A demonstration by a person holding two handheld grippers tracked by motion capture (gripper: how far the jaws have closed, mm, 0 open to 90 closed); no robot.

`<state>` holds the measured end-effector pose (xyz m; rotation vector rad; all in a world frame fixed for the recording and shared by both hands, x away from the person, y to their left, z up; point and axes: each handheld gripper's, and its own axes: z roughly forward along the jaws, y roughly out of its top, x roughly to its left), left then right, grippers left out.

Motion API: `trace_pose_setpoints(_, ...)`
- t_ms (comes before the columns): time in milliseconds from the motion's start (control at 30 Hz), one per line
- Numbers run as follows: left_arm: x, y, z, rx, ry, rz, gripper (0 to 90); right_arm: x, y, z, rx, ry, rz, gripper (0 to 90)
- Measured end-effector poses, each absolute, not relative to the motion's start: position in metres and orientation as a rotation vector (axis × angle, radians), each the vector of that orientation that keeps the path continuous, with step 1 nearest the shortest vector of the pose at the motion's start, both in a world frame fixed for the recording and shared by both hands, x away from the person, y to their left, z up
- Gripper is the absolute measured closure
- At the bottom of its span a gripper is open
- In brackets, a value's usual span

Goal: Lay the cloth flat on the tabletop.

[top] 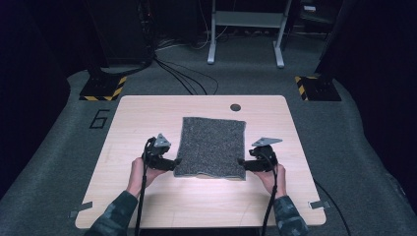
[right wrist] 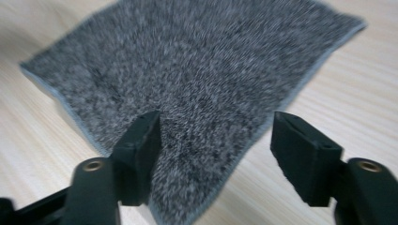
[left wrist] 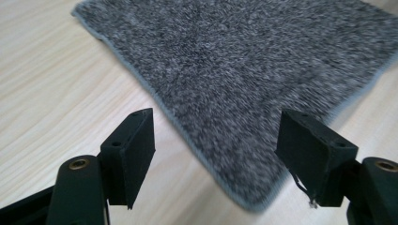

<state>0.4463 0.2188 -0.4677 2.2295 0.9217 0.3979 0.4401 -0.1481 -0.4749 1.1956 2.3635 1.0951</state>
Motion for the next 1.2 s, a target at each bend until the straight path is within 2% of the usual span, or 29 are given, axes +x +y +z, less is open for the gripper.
trace_pose_setpoints(100,0.458,0.204,-0.486,2.252,0.919,0.336,21.9,0.451,-0.127,-0.492,1.201,2.419,1.047,18.8)
trace_pose_setpoints(367,0.458,0.189,-0.505,2.303,0.910,0.324,17.4,0.460,-0.112,-0.510,1.177,2.471,0.945,7.7)
trace_pose_setpoints(667,0.445,0.187,-0.516,2.320,0.920,0.350,14.8,0.456,-0.108,-0.518,1.096,2.507,0.861,4.2)
trace_pose_setpoints(1200,0.416,0.188,-0.518,2.291,0.936,0.366,13.9,0.437,-0.120,-0.519,1.055,2.526,0.885,3.5)
